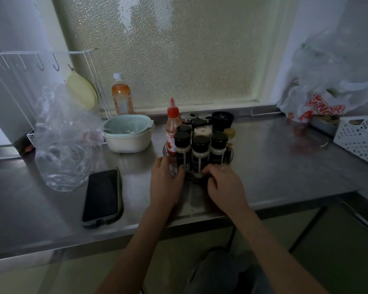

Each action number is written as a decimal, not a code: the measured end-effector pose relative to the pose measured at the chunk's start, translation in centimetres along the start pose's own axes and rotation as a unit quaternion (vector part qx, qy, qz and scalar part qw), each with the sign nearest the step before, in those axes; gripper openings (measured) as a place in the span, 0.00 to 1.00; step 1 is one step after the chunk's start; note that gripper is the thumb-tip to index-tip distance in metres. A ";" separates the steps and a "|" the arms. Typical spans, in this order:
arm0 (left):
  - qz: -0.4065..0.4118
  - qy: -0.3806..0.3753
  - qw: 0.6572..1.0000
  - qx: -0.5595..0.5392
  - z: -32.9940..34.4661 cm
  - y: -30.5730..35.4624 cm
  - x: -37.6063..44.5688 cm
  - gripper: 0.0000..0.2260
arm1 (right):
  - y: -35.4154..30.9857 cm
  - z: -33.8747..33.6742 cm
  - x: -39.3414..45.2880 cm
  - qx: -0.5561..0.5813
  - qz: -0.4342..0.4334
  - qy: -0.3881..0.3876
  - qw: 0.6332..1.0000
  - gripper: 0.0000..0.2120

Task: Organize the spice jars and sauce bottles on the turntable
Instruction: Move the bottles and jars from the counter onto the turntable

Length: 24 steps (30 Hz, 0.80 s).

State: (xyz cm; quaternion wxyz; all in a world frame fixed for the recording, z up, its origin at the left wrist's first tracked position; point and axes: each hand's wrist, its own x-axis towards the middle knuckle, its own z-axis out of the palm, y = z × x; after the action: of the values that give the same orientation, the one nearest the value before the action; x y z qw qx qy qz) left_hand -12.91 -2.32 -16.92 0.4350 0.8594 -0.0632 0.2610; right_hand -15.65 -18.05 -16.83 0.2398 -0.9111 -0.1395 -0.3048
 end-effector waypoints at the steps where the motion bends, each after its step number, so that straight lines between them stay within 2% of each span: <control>1: 0.002 -0.003 1.000 0.002 0.0 0.1 0.0 0.09 | 0.0 0.0 0.0 0.005 -0.003 -0.006 1.000 0.09; 7: 0.005 -0.009 1.000 0.003 -0.1 0.4 -0.1 0.09 | 0.0 0.1 0.1 0.014 -0.001 -0.022 1.000 0.09; 12: 0.013 -0.014 1.000 -0.018 -0.2 0.9 -0.1 0.12 | 0.0 0.1 0.0 -0.017 0.016 -0.001 1.000 0.07; 18: 0.035 0.004 0.997 -0.070 -0.3 1.5 -0.2 0.08 | 0.3 0.3 0.3 -0.080 0.085 0.057 0.992 0.06; 24: -0.007 0.071 0.983 -0.170 -1.5 0.5 2.1 0.05 | 2.2 1.0 1.4 -0.076 0.178 0.067 0.979 0.06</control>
State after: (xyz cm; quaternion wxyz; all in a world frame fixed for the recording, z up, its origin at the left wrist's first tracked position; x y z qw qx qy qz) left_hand -11.88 -1.25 -14.80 0.5805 0.7525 -0.0695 0.3031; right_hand -13.18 -19.24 -17.43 0.2294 -0.9143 0.0647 -0.3275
